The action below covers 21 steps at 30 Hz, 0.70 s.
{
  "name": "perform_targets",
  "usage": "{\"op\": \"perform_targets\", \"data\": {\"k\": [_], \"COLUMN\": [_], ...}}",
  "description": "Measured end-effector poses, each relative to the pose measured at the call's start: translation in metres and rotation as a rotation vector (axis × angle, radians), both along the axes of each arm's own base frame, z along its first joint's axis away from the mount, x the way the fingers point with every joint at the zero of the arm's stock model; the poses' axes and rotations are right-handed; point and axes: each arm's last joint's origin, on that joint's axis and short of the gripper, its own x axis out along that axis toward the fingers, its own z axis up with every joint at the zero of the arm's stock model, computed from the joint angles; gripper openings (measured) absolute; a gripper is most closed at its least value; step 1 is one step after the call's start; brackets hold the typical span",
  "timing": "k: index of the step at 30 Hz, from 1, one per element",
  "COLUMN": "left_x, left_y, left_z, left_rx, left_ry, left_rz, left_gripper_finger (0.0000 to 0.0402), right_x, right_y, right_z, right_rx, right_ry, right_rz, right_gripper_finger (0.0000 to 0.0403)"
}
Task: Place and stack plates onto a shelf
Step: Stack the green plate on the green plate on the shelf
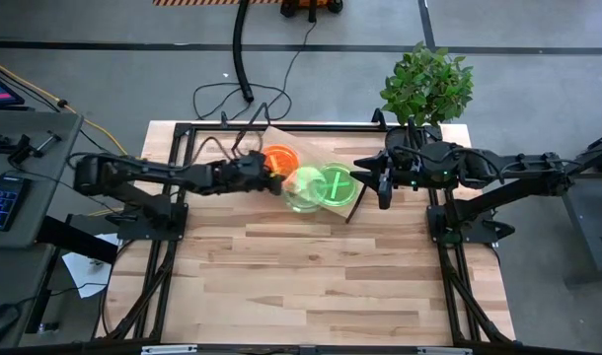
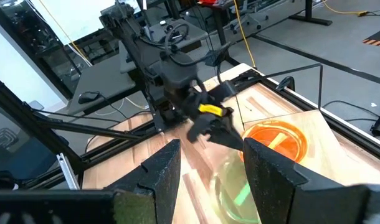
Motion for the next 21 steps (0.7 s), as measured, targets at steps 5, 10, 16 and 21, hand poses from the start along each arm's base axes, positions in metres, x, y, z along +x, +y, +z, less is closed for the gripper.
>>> {"op": "perform_targets", "data": {"k": [5, 10, 16, 21], "left_x": [0.043, 0.083, 0.113, 0.119], "left_y": [0.007, 0.014, 0.019, 0.019], "left_z": [0.009, 0.013, 0.003, -0.008], "left_rx": [0.050, 0.101, 0.107, 0.081], "left_ry": [0.002, 0.003, 0.042, 0.068], "left_rz": [0.057, 0.102, 0.104, 0.115], "left_gripper_finger": [0.0000, 0.0000, 0.0000, 0.0000], "right_x": [0.000, 0.000, 0.000, -0.001], "right_y": [0.000, 0.000, 0.000, 0.000], "right_z": [0.000, 0.000, -0.001, -0.002], "right_rx": [-0.007, -0.007, -0.007, -0.009], "right_ry": [0.002, 0.002, 0.008, 0.021], "right_rz": [0.002, 0.002, 0.002, 0.002], "right_gripper_finger": [0.0156, 0.0156, 0.0156, 0.0156]}}
